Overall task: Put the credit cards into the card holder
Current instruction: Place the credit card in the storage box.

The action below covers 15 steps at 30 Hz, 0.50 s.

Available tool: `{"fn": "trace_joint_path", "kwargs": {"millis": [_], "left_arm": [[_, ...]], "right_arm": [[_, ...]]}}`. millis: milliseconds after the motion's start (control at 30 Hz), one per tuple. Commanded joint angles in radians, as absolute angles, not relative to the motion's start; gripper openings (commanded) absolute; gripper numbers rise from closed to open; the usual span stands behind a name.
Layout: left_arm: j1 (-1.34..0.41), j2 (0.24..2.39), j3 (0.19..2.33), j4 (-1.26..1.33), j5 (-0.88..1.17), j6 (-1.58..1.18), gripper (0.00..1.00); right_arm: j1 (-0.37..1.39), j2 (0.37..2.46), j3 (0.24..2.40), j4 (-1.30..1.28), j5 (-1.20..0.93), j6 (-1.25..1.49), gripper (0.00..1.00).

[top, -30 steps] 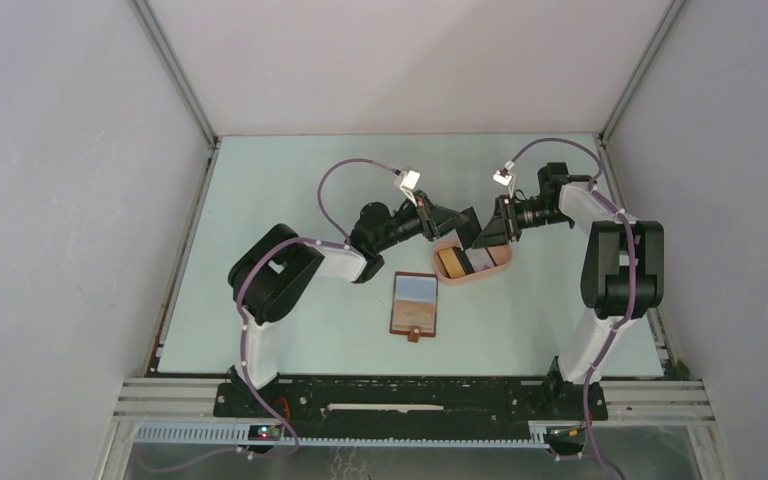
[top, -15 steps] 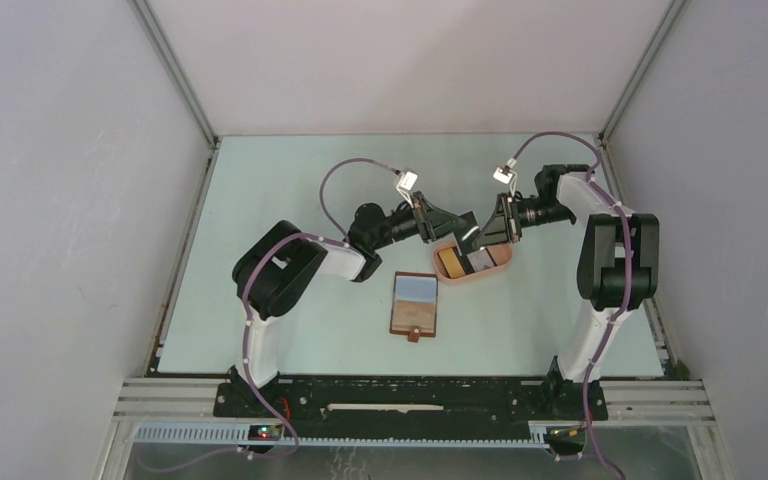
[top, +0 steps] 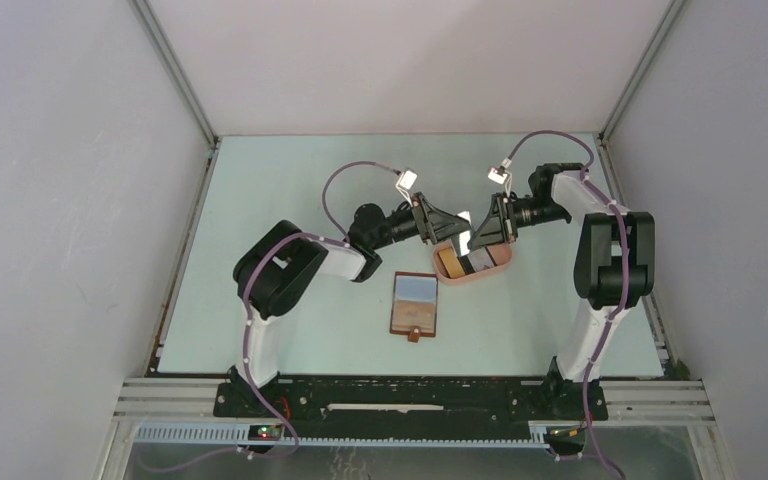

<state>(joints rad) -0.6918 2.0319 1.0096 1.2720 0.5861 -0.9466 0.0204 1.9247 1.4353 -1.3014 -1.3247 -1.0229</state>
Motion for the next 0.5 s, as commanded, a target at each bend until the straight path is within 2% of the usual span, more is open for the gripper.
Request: {"fn": "trace_joint_path", "kwargs": {"millis": [0,333,400,467], "left_arm": [[-0.700,2.052,1.000,1.362,0.611,-1.050,0.50],[-0.708,2.080,1.026,1.346,0.656,-1.085,0.39],[-0.707,2.079,1.030,1.335,0.658,-1.082,0.33],[-0.707,2.084,1.040,1.321,0.667,-1.082,0.22]], "right_arm": [[0.023,1.924,1.451,-1.249,-1.344,-0.965,0.00],[0.026,1.952,1.463,-1.249,-1.332,-0.938,0.00],[0.026,1.957,1.466,-1.253,-1.331,-0.939,0.00],[0.026,1.960,1.467,-1.254,-1.329,-0.939,0.00]]}}
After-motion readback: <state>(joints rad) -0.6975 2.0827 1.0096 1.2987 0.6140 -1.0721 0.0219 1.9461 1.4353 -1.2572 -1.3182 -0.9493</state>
